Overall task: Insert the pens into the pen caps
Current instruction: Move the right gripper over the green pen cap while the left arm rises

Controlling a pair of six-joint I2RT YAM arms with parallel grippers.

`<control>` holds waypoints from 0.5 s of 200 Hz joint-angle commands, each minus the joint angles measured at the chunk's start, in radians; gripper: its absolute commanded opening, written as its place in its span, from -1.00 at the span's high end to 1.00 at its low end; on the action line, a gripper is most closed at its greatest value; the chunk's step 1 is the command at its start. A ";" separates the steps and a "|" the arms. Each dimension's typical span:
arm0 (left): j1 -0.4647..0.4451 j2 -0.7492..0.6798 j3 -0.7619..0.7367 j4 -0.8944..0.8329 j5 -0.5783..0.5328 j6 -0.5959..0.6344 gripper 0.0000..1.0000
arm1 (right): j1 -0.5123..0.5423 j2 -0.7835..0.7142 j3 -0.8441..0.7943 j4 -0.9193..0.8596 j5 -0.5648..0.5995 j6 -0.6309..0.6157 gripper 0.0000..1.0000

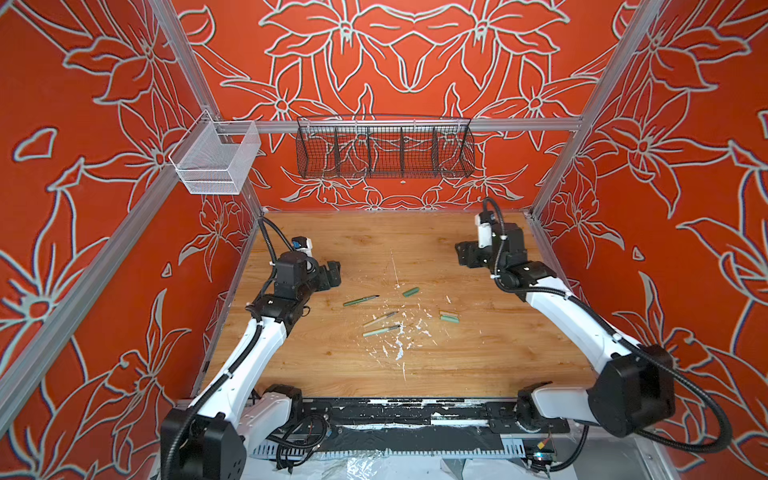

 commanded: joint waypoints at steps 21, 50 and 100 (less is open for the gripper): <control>-0.064 -0.101 -0.046 -0.185 0.011 -0.069 -0.94 | 0.165 0.202 0.052 -0.192 -0.037 0.273 -0.46; -0.065 -0.160 -0.073 -0.185 0.078 -0.088 -0.94 | 0.224 0.322 0.068 -0.127 -0.059 0.341 -0.41; -0.068 -0.182 -0.120 -0.154 0.139 -0.111 -0.94 | 0.278 0.467 0.157 -0.159 -0.034 0.351 -0.32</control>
